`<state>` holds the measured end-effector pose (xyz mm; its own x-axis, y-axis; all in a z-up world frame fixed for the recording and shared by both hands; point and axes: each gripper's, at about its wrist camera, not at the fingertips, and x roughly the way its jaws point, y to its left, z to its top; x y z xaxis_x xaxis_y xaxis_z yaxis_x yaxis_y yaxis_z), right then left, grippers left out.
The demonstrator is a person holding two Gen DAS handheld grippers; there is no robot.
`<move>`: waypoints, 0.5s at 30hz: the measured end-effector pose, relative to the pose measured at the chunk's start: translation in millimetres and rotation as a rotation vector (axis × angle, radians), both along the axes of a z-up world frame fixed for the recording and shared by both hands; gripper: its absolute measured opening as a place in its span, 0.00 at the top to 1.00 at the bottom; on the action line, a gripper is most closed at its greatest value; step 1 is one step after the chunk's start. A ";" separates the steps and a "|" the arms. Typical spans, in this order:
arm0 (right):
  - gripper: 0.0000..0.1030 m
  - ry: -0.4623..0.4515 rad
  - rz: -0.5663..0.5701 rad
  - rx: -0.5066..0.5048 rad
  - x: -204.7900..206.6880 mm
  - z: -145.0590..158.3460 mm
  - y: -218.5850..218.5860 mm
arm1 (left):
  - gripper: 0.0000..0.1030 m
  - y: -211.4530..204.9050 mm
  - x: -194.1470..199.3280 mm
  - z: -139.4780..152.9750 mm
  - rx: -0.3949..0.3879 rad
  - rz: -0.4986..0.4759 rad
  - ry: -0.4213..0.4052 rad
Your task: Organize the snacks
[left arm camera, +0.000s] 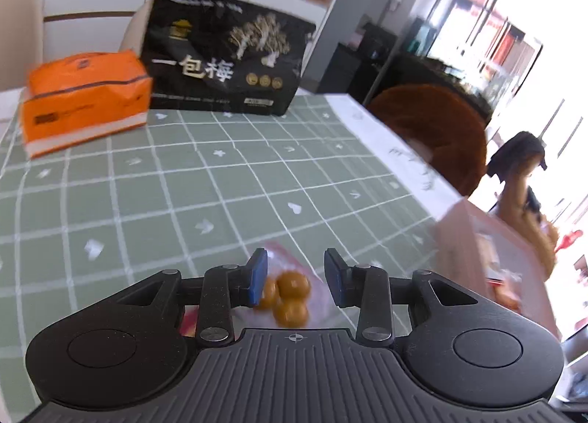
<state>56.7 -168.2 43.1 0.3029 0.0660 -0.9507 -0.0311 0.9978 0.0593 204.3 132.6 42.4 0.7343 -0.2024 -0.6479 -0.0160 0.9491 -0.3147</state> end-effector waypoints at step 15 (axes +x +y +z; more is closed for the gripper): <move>0.54 -0.093 -0.020 -0.066 -75.4 4.0 -35.8 | 0.61 -74.7 -70.6 -31.1 0.226 -0.304 0.050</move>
<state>-18.7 -204.1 47.1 0.3907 -0.0031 -0.9205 -0.0137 0.9999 -0.0092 133.7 57.8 11.3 0.6292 -0.2547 -0.7344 0.2673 0.9581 -0.1033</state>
